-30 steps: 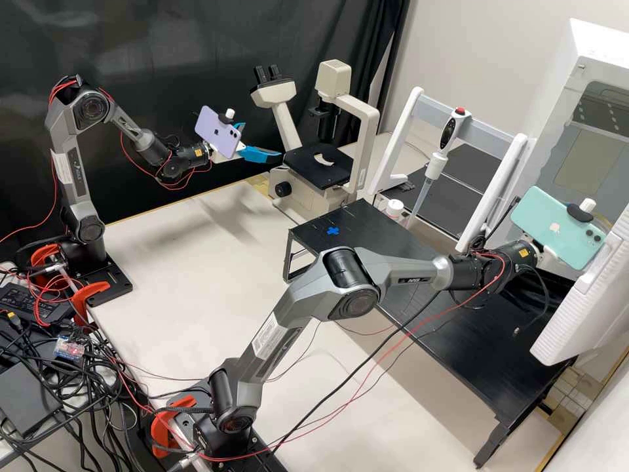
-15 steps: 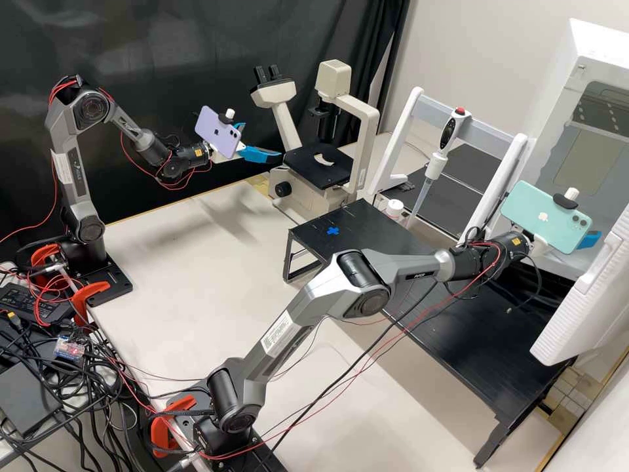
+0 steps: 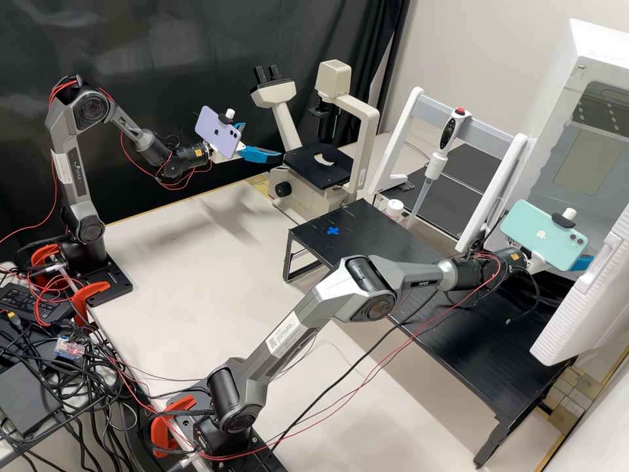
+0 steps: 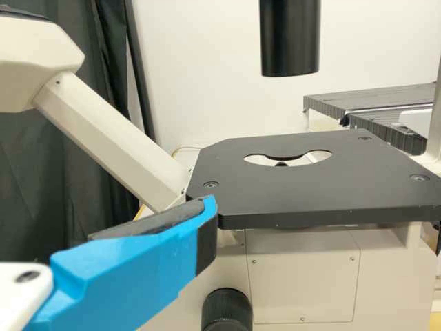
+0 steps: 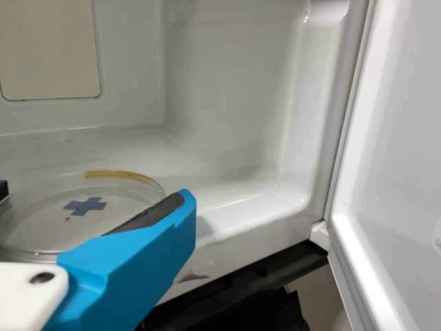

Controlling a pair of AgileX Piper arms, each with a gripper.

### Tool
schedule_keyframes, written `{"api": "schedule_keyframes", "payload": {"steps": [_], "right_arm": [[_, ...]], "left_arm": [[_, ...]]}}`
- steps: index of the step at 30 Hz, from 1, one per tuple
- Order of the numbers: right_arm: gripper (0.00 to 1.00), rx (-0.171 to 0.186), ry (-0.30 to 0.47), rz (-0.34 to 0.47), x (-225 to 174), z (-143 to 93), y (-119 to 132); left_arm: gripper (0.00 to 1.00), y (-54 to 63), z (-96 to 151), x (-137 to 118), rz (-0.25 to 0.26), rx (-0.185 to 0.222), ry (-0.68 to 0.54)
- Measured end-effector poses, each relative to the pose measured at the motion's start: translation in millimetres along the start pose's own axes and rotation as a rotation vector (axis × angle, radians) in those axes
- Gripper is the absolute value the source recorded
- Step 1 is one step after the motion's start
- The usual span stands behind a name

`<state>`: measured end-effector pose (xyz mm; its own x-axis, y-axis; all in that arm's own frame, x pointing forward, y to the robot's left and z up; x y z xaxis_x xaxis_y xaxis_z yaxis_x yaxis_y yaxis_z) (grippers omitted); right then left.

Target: Move the petri dish to the incubator

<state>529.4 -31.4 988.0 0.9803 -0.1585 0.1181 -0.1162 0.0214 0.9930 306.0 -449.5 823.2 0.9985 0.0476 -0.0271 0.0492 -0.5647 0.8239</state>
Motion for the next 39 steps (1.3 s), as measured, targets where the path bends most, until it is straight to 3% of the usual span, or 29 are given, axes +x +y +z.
{"api": "schedule_keyframes", "payload": {"steps": [2, 3, 6, 13, 21, 25, 29, 34, 39], "right_arm": [[0.00, -0.004, 0.000, -0.001, 0, 0, 0], [1.00, -0.005, 0.000, -0.001, 0, 0, 0], [1.00, -0.007, 0.004, 0.003, 0, -1, 1], [1.00, -0.053, 0.012, -0.005, 1, -6, 0], [1.00, -0.051, 0.009, -0.016, 1, -5, -4], [1.00, -0.002, 0.008, -0.025, -11, -7, -6], [1.00, 0.004, 0.005, -0.010, -29, -7, -3], [1.00, 0.026, 0.015, 0.050, -60, -6, 9], [1.00, 0.072, 0.057, 0.132, -96, -6, 23]], "left_arm": [[1.00, 0.0, 0, 0, 0.000, 0.000, 0.000], [1.00, 0.0, 0, 0, 0.000, 0.000, 0.000], [1.00, 0.0, 0, 0, 0.000, 0.000, 0.000], [1.00, 0.0, 0, 0, 0.000, 0.000, 0.000], [1.00, 0.0, 0, 0, 0.000, 0.000, 0.000], [1.00, 0.0, 0, 0, 0.000, 0.000, 0.000], [1.00, 0.0, 0, 0, 0.000, 0.000, 0.000], [1.00, 0.0, 0, 0, 0.000, 0.000, 0.000], [1.00, 0.0, 0, 0, 0.000, 0.000, 0.000]]}}
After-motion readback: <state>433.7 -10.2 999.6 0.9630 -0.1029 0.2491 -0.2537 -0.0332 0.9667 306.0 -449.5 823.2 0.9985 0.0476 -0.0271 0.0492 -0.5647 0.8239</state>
